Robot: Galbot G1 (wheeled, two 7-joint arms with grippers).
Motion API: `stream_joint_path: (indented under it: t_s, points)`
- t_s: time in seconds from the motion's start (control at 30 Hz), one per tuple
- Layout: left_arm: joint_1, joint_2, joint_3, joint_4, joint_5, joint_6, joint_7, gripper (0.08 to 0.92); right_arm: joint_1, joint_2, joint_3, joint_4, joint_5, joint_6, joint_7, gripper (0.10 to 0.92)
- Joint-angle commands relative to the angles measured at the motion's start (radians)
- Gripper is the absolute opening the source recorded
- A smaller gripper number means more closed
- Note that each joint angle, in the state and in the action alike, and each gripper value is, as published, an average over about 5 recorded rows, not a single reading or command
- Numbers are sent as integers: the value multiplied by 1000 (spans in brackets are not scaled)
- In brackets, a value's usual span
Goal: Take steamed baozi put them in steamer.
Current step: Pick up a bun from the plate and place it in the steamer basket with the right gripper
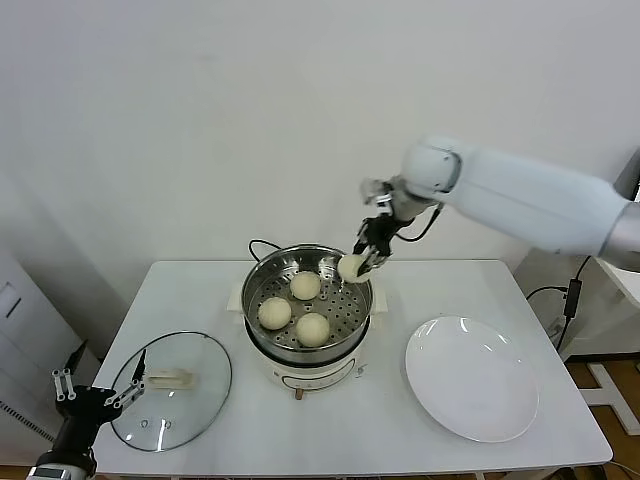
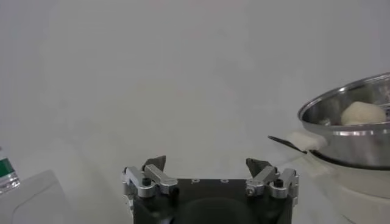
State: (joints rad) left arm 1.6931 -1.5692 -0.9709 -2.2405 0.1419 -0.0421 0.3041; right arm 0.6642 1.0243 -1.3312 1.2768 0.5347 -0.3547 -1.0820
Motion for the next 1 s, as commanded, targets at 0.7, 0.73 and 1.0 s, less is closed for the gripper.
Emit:
stream_joint_path:
  t_s: [0.7,0.73,1.0]
  points:
    - [-4,15,-1,14,-8,0,1,823,-169,86,1,-55,-87,-42,155,435]
    - [-4,15,-2,14,-9,-1,2,823,-166,86,2,-54,-74,-47,158,458]
    - [-2,23,-5,11,-13,2,4,823,-67,28,43,-30,12,-44,136,688]
